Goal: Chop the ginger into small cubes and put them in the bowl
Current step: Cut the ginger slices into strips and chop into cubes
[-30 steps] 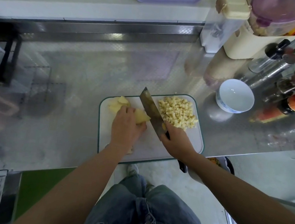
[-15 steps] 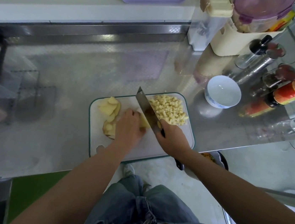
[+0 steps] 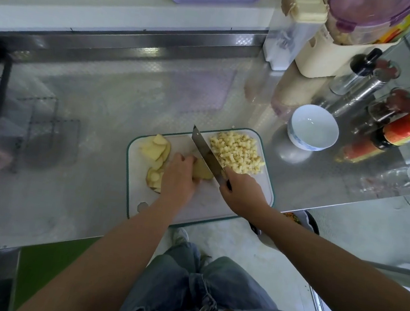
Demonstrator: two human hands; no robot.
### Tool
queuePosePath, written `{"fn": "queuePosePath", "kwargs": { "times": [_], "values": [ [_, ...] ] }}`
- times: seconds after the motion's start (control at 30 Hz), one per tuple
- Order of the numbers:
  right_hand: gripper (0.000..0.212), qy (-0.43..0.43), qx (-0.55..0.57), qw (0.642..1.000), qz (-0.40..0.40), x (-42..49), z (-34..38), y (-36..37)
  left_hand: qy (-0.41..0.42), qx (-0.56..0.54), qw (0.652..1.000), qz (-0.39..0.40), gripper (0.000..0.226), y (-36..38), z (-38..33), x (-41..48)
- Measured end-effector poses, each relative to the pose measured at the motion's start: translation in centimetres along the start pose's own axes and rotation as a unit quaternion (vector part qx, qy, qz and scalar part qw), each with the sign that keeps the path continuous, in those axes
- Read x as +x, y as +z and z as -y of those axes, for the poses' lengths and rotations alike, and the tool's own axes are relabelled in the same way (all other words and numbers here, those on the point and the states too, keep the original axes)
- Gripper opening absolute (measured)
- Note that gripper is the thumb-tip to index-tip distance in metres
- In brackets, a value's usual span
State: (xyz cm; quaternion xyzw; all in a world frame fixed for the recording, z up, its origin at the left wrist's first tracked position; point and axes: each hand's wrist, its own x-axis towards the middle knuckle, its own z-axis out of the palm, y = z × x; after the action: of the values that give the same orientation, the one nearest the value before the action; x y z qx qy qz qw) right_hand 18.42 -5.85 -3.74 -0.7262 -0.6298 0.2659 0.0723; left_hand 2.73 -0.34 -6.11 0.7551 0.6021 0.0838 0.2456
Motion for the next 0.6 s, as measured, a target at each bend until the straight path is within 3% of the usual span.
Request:
{"fn": "queuePosePath", "kwargs": {
  "times": [0.2, 0.37, 0.6],
  "values": [
    [0.014, 0.005, -0.023, 1.0, 0.015, -0.73, 0.11, 0.9, -0.004, -0.029, 1.0, 0.011, 0.044, -0.1, 0.15, -0.2],
    [0.029, 0.028, -0.03, 0.998, 0.038, 0.15, 0.14, 0.32, -0.023, -0.094, 0.995, 0.009, 0.047, -0.03, 0.35, -0.25],
    [0.013, 0.028, -0.023, 0.998, 0.042, -0.32, 0.74, 1.16, 0.013, -0.062, 0.998, -0.015, 0.047, 0.47, 0.2, -0.17]
  ]
}}
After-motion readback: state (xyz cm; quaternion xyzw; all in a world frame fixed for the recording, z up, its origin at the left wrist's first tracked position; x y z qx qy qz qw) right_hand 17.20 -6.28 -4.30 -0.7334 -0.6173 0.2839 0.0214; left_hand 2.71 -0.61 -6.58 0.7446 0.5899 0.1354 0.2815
